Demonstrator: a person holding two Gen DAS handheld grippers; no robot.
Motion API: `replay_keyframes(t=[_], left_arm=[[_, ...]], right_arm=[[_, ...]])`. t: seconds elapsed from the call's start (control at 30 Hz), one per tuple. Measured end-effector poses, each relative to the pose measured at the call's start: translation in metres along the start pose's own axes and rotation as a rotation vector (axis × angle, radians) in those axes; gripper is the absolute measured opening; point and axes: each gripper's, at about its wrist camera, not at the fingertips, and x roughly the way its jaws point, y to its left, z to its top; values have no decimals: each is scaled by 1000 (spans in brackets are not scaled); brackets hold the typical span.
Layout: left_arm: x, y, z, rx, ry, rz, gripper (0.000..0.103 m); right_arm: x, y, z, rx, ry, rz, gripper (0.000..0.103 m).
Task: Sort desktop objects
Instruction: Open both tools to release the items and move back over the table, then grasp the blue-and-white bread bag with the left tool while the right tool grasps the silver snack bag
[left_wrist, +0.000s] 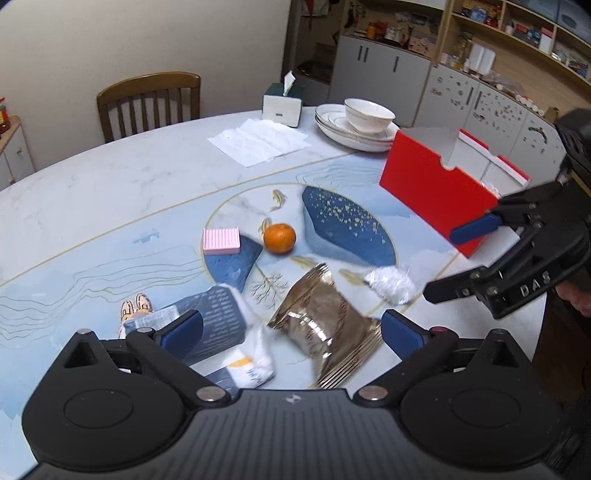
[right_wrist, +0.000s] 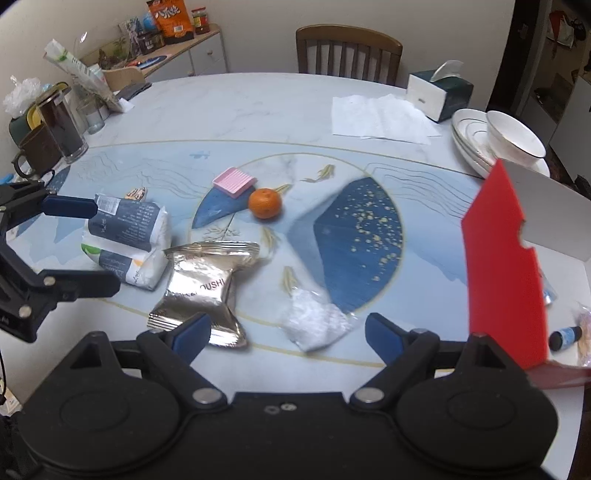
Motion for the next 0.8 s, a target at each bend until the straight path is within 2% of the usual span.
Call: replay_keyframes(t=[0.2, 0.4, 0.8], left_arm=[[4, 15, -3, 127, -4, -26, 103], [9, 31, 5, 248, 33, -67, 103], [46, 59, 8, 302, 140, -85, 103]], right_arm=[[16, 12, 11, 3, 19, 3, 90], [27, 28, 19, -40, 38, 17, 90], [60, 53, 26, -61, 101, 27, 90]])
